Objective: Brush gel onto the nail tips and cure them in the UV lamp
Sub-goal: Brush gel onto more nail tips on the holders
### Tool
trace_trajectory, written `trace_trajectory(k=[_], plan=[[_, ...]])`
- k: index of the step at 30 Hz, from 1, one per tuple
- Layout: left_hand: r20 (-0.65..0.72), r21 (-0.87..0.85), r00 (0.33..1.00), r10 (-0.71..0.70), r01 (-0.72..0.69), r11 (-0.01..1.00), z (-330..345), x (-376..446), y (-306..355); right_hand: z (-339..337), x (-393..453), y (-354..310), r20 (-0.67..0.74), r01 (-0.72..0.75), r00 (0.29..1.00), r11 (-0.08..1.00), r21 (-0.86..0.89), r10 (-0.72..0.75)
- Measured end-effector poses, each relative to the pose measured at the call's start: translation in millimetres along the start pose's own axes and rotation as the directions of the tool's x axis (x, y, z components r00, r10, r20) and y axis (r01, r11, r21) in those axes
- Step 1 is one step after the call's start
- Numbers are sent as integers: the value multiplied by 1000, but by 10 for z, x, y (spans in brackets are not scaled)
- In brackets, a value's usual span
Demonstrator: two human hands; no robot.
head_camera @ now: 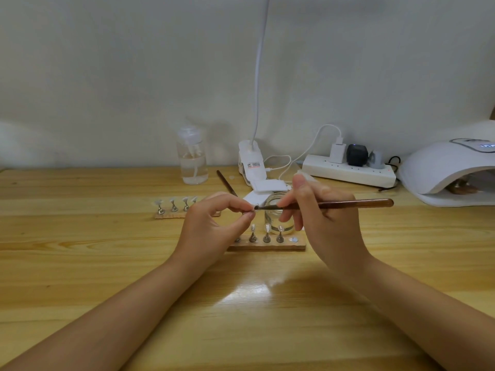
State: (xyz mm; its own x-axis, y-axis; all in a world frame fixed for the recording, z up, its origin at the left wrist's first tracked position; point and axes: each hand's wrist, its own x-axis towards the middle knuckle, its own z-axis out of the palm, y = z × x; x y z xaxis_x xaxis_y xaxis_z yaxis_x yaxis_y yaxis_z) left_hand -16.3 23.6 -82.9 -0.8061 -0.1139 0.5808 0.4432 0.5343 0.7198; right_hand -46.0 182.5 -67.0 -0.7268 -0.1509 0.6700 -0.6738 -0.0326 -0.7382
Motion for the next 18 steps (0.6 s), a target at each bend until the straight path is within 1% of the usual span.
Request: trace_trajectory(k=[5, 10, 14, 18], plan=[[-3, 0, 1000, -5, 5, 1000, 2, 5, -1, -7, 5, 1, -38, -8, 999, 1000, 18, 8], [-11, 15, 1000, 5, -5, 1000, 3, 9, 6, 5, 8, 6, -26, -37, 999, 999, -24, 36], [-12, 14, 1000, 8, -7, 1000, 2, 8, 4, 8, -8, 5, -15, -20, 1000, 1000, 3, 20], [-15, 16, 1000, 10, -10, 1000, 4, 4, 9, 1, 1, 2, -50, -25, 998, 999, 40, 27]])
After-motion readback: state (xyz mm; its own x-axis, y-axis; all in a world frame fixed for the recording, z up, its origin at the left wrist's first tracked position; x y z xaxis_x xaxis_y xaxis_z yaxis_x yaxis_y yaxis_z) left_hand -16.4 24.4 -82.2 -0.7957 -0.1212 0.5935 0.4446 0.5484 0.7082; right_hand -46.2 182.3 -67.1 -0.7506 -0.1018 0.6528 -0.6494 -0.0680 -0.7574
